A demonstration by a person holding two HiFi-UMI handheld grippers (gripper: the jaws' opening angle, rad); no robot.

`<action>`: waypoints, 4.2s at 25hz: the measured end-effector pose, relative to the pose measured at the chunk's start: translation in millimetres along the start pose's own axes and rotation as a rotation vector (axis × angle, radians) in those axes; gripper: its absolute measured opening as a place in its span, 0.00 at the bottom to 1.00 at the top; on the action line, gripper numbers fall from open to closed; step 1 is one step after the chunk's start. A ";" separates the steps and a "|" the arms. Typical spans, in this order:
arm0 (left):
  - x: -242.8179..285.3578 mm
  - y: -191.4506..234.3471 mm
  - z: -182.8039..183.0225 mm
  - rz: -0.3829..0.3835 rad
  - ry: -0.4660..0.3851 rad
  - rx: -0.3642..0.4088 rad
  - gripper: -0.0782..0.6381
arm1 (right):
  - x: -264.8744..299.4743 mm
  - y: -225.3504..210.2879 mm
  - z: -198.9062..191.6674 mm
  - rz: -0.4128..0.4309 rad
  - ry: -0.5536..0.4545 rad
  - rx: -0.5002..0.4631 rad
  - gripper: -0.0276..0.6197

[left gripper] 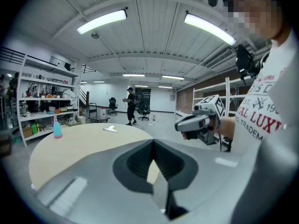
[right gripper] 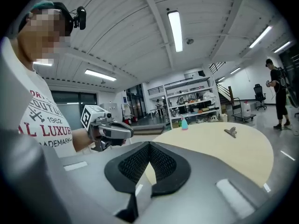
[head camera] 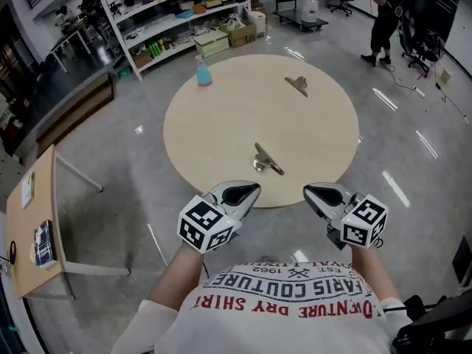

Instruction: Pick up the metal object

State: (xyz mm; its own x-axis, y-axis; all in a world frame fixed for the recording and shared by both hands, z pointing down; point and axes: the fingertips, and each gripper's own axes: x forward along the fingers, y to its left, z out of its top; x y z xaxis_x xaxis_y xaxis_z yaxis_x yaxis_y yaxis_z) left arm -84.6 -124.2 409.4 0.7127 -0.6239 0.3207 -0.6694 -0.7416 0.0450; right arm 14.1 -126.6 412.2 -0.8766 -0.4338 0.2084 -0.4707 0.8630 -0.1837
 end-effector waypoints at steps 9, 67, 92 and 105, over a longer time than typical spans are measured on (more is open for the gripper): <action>43.5 55.4 -16.3 -0.026 0.031 -0.067 0.11 | 47.9 -62.9 -10.9 0.024 0.036 0.080 0.04; 168.3 163.1 -91.4 0.045 0.275 -0.007 0.50 | 99.3 -191.4 -17.7 0.065 0.159 0.134 0.04; 118.6 114.7 -19.8 0.053 0.123 -0.015 0.51 | 94.1 -159.3 4.6 0.069 0.137 0.041 0.04; 112.2 112.3 -20.8 0.063 0.116 -0.011 0.51 | 94.6 -151.0 4.1 0.076 0.130 0.036 0.04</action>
State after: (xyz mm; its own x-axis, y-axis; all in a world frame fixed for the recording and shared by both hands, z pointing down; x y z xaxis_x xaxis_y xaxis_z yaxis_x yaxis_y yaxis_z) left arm -84.2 -272.3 470.2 0.6408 -0.6357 0.4304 -0.7145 -0.6989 0.0317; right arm 1.8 -299.0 455.7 -0.8907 -0.3281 0.3145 -0.4084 0.8814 -0.2372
